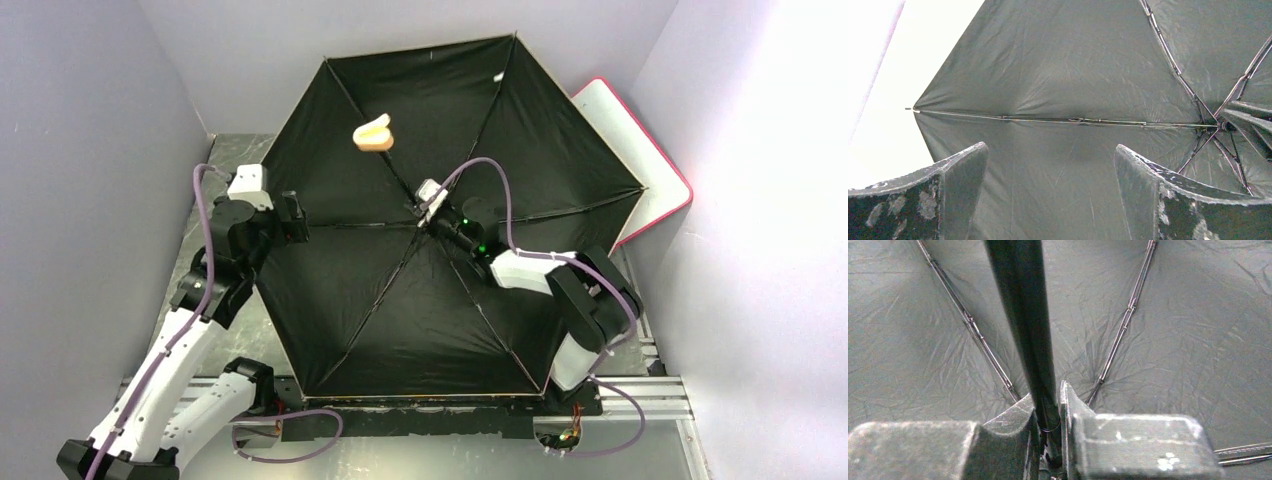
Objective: Put away the umbrella
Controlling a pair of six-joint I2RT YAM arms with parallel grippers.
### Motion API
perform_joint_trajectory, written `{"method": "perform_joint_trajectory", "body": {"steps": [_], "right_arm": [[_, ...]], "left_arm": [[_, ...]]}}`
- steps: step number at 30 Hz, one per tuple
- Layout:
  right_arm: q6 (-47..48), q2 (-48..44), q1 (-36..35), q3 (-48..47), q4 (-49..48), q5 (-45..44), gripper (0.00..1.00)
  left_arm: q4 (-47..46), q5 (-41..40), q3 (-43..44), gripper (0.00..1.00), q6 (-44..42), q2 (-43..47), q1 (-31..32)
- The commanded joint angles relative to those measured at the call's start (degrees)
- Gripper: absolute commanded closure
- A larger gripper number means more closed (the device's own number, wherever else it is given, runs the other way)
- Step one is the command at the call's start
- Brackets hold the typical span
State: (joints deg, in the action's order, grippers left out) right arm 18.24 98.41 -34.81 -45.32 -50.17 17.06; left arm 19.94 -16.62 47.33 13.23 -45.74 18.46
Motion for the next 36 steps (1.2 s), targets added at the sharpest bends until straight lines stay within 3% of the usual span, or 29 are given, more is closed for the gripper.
{"method": "perform_joint_trajectory", "body": {"steps": [1, 7, 12, 18, 27, 36], "right_arm": [[14.30, -7.31, -0.78, 1.01, -3.36, 0.66, 1.00], [27.13, -14.87, -1.10, -1.13, 4.82, 0.81, 1.00], [48.37, -20.03, -3.15, -0.12, 7.38, -1.75, 1.00], [61.61, -23.99, -3.99, -2.02, 10.77, -2.60, 1.00], [75.32, -24.65, -6.44, -9.93, 15.15, -1.80, 1.00], [87.88, -22.91, -10.31, -13.84, 16.33, -2.56, 1.00]], "left_arm": [[2.18, 3.84, 6.67, 0.01, 0.89, 1.73, -0.53], [6.81, 7.20, 17.11, 0.01, -0.93, 1.31, -0.53], [8.81, 12.35, 25.72, 0.01, -3.87, -0.22, -0.53], [11.05, 25.53, 33.36, 0.01, -6.75, -2.39, -0.53], [12.45, 42.48, 38.01, 0.01, -5.87, -5.41, -0.53], [12.88, 50.08, 38.18, 0.01, -4.92, -8.29, -0.53]]}}
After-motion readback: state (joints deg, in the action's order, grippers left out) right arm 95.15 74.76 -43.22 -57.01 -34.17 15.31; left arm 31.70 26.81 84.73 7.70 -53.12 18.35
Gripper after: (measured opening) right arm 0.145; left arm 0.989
